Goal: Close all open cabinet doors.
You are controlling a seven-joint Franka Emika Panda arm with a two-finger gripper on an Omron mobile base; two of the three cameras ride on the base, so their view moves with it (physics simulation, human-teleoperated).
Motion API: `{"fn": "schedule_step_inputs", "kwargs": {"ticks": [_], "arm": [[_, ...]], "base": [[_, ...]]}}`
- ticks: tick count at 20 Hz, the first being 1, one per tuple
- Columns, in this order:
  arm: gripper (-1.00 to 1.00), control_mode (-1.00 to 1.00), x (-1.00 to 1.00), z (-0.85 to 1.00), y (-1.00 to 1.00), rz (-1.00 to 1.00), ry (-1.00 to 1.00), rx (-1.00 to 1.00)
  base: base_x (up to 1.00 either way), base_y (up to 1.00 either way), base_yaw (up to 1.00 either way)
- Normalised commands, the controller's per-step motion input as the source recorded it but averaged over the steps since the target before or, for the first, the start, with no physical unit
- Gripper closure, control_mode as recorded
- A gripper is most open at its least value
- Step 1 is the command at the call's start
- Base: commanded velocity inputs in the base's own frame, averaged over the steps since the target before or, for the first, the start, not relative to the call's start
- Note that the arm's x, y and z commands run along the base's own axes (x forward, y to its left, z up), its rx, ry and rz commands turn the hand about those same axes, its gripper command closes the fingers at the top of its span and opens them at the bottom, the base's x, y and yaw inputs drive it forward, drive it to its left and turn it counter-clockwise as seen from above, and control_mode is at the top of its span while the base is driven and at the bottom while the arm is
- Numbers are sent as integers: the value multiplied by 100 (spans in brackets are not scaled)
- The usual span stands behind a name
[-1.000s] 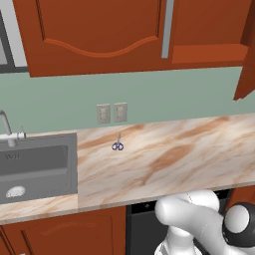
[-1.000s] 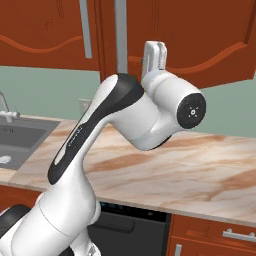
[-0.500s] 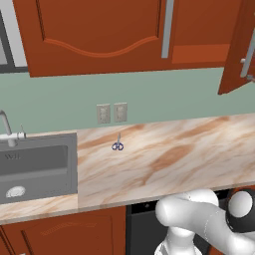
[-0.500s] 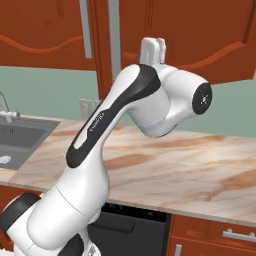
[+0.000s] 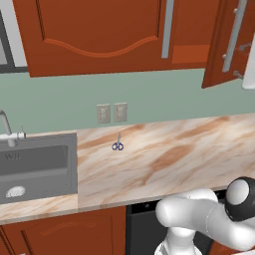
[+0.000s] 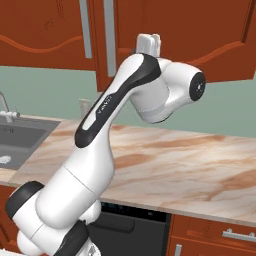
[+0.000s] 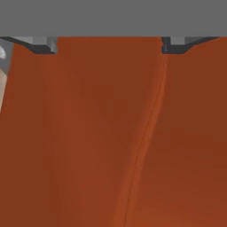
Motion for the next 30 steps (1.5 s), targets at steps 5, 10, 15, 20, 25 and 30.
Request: {"fn": "schedule_step_inputs", "kwargs": {"ticks": [5,10,15,20,25,30], "arm": [[-100,-100,51,0,44,0,0,0],[-100,-100,51,-3,38,-2,0,0],[-100,-100,51,-1,36,-8,0,-1],[-100,-100,46,0,28,-11,0,-5],[-100,-100,45,0,22,-9,0,-5],[-100,-100,29,0,9,-13,6,-6]], "base": [[0,0,0],[0,0,0],[0,0,0],[0,0,0],[0,0,0],[0,0,0]]}}
